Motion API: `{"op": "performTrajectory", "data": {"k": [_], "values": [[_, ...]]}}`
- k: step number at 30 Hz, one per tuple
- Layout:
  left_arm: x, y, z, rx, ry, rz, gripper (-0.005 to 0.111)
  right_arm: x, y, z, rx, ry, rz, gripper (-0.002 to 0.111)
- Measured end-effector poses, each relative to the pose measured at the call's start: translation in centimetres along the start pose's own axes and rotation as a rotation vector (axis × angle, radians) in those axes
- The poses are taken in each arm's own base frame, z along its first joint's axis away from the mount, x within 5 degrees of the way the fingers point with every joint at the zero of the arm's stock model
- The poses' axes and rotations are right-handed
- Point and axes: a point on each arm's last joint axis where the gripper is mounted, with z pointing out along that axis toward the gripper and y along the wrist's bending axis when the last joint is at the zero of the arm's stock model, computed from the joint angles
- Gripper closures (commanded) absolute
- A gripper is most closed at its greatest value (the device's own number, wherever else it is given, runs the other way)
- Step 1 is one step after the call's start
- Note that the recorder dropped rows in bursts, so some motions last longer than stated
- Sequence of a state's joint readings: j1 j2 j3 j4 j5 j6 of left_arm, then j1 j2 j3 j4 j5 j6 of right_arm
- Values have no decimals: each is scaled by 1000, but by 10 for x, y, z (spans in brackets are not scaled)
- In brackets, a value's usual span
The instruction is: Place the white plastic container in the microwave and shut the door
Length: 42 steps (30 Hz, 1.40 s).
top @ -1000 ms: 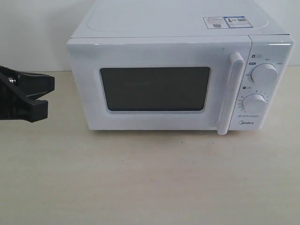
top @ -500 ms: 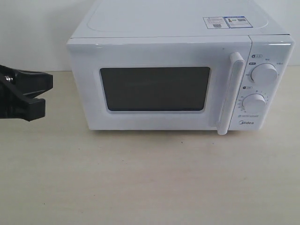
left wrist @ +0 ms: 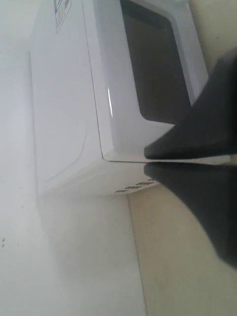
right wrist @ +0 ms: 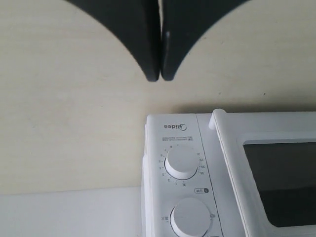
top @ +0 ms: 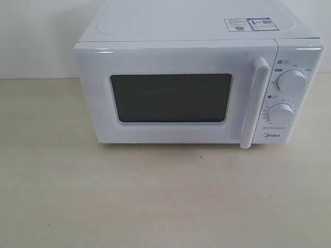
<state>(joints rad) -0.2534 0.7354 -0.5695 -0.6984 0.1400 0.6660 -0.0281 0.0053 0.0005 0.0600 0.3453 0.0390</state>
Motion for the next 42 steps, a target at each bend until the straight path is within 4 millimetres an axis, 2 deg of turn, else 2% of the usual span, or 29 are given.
{"op": "performTrajectory", "data": {"k": [7, 12, 16, 19, 22, 27, 29, 31, 35, 38, 42], "values": [[18, 7, -33, -66, -52, -18, 102, 0, 0, 0, 0, 2, 2, 109], [45, 6, -68, -129, -162, -34, 102, 0, 0, 0, 0, 2, 2, 109], [72, 4, -84, -157, -238, -101, 102, 0, 0, 0, 0, 2, 2, 109], [84, 3, -90, -142, -306, -202, 102, 0, 0, 0, 0, 2, 2, 109], [86, 1, -96, -113, -377, -326, 102, 0, 0, 0, 0, 2, 2, 109], [84, -1, -98, 18, -435, -781, 102, 0, 0, 0, 0, 2, 2, 109], [84, -2, -98, 41, -436, -860, 102, 0, 0, 0, 0, 2, 2, 109], [85, -2, -97, 18, -420, -792, 102, 0, 0, 0, 0, 2, 2, 109], [96, 2, -93, -114, -340, -416, 102, 0, 0, 0, 0, 4, 2, 109], [112, 6, -87, -178, -261, -232, 102, 0, 0, 0, 0, 4, 2, 109], [139, 10, -78, -224, -142, -75, 102, 0, 0, 0, 0, 4, 2, 109]]}}
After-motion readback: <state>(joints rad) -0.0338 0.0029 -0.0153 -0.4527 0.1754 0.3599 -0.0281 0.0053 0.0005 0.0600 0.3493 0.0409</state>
